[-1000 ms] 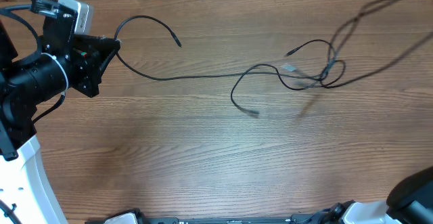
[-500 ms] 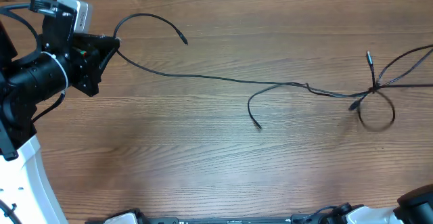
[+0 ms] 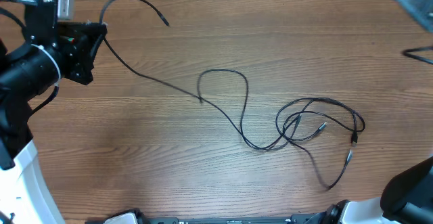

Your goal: Untangle cables

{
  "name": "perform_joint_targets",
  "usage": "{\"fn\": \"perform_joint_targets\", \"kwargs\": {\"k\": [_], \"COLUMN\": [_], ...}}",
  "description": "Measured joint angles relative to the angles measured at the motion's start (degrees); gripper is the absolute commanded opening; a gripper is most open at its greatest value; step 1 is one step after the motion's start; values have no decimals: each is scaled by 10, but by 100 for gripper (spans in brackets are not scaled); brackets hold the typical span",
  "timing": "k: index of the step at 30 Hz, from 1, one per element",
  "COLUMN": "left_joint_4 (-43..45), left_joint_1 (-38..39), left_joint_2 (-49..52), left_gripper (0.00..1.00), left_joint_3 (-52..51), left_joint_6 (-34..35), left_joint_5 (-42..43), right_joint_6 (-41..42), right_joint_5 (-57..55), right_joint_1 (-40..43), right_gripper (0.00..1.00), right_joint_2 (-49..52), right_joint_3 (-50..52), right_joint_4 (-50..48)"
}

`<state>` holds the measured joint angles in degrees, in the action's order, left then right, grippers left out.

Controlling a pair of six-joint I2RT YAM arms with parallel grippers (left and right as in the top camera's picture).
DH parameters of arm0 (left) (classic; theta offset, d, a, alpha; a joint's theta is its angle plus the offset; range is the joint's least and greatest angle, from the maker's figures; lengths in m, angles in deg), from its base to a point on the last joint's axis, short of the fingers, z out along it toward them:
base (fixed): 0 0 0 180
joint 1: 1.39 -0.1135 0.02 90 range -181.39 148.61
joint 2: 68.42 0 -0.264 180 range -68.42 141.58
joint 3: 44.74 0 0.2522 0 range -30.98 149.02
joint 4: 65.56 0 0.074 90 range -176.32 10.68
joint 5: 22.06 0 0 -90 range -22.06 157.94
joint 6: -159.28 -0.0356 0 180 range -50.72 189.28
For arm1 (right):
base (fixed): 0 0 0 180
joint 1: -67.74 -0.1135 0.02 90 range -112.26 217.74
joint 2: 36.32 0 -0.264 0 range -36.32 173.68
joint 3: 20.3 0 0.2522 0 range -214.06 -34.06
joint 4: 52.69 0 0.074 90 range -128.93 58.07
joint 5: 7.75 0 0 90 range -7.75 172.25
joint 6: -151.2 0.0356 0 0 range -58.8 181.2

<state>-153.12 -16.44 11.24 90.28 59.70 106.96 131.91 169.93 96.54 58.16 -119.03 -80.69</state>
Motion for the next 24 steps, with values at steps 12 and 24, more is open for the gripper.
{"fn": "perform_joint_targets", "kwargs": {"k": [12, 24], "left_joint_4": [2, -28], "left_joint_1": [0, 0], "left_joint_2": [-1, 50], "left_gripper": [4, 4], "left_joint_3": [136, 141], "left_joint_6": [26, 63], "left_joint_5": [-38, -47], "right_joint_6": [-313, -669], "right_joint_5": [3, -294], "right_joint_1": [-131, -255], "right_gripper": [100, 100], "right_joint_2": [54, 66], "right_joint_3": [-5, -6], "right_joint_4": [465, 880]}}
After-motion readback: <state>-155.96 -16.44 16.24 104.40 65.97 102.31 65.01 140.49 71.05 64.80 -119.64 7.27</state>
